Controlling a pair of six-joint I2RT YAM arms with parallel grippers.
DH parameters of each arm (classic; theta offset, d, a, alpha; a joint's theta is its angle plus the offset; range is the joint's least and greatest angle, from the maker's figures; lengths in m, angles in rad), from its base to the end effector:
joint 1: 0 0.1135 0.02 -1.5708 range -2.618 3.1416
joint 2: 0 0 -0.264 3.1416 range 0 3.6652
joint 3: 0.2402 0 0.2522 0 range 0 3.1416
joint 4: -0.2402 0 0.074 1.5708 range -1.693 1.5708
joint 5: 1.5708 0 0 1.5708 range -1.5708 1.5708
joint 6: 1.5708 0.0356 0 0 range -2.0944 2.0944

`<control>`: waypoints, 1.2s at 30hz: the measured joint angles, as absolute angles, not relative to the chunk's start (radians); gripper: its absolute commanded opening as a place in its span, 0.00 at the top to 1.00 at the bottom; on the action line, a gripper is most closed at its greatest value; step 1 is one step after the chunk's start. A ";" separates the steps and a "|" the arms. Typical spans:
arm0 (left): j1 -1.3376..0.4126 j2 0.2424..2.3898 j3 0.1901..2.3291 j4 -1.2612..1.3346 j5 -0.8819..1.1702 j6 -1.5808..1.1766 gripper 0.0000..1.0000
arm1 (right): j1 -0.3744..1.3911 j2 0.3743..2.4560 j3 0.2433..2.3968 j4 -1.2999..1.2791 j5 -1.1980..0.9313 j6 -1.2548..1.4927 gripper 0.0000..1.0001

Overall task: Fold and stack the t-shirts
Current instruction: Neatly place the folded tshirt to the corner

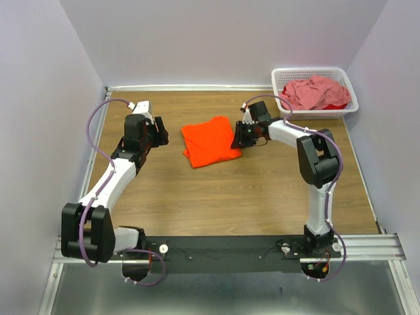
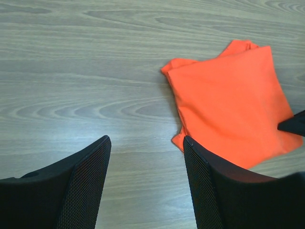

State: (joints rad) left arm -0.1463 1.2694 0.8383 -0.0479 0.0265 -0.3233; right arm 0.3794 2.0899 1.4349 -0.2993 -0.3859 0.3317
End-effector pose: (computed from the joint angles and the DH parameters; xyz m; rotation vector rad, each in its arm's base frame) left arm 0.2833 -0.0427 0.2672 -0.1659 2.0581 -0.3184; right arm 0.4071 0.1768 0.1538 -0.2230 2.5880 0.7622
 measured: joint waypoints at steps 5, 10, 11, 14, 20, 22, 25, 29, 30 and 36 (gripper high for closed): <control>-0.146 1.249 0.822 -0.046 0.002 -0.310 0.30 | 0.395 2.070 1.399 -0.312 -0.321 0.318 1.00; -0.146 1.215 0.802 -0.044 -0.016 -0.297 0.30 | 0.376 1.979 1.312 -0.360 -0.199 0.284 1.00; -0.146 1.208 0.801 -0.044 -0.020 -0.295 0.30 | 0.361 1.956 1.293 -0.374 -0.162 0.267 0.99; -0.146 1.175 0.801 -0.043 -0.038 -0.289 0.30 | 0.297 1.898 1.242 -0.413 -0.045 0.219 0.99; -0.146 1.108 0.800 -0.035 -0.060 -0.283 0.31 | 0.182 1.830 1.169 -0.466 0.263 0.101 0.99; -0.146 1.101 0.800 -0.031 -0.063 -0.282 0.31 | 0.159 1.824 1.156 -0.476 0.329 0.076 0.99; -0.146 1.097 0.800 -0.032 -0.067 -0.281 0.31 | 0.117 1.823 1.151 -0.493 0.426 0.047 0.99; -0.157 1.095 0.798 -0.031 -0.072 -0.281 0.31 | 0.017 1.826 1.163 -0.504 0.531 -0.007 0.99; -0.160 1.095 0.797 -0.032 -0.073 -0.281 0.31 | -0.004 1.831 1.173 -0.505 0.551 -0.022 0.99; -0.197 1.096 0.793 -0.032 -0.078 -0.281 0.32 | -0.129 1.895 1.267 -0.507 0.586 -0.071 1.00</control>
